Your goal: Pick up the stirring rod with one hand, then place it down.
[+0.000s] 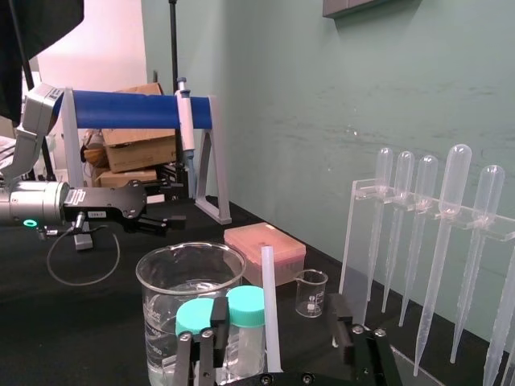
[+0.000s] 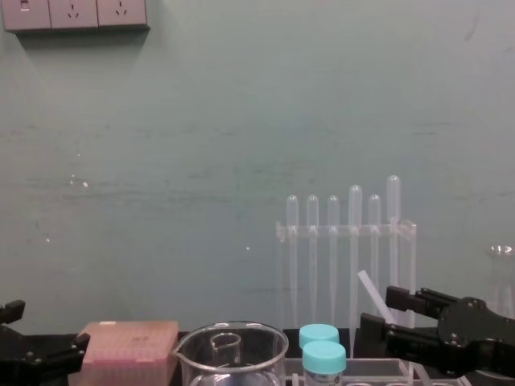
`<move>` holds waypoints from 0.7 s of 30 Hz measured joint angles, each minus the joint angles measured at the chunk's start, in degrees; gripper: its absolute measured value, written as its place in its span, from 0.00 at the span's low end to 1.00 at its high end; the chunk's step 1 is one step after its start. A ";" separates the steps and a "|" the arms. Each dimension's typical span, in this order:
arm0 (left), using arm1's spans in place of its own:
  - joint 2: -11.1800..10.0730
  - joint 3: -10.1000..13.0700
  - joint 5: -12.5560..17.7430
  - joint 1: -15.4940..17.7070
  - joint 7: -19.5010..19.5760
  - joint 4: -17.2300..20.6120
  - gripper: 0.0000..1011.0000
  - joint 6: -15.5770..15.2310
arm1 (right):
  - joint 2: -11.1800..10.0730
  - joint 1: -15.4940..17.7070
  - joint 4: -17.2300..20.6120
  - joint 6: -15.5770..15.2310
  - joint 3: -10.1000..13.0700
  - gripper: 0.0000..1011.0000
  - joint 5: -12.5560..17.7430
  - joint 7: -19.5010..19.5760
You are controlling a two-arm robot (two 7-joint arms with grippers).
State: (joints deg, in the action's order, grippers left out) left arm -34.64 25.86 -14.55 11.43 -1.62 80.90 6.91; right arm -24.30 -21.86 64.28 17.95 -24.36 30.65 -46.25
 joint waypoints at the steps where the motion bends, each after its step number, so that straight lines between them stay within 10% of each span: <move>1: 0.00 0.00 0.00 0.00 0.00 0.00 0.99 0.00 | 0.00 0.00 0.00 0.00 0.00 0.80 0.00 0.00; 9: 0.00 0.00 0.00 0.00 0.00 0.00 0.99 0.00 | 0.06 -0.04 0.14 0.51 0.00 0.99 0.11 -0.27; 21: 0.00 0.00 0.00 0.00 0.00 0.00 0.99 0.00 | 1.65 -0.90 4.69 7.96 1.96 0.99 -0.15 1.01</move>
State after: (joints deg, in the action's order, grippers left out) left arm -34.65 25.86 -14.54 11.43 -1.62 80.90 6.91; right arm -22.64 -22.76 68.97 25.92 -22.41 30.50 -45.24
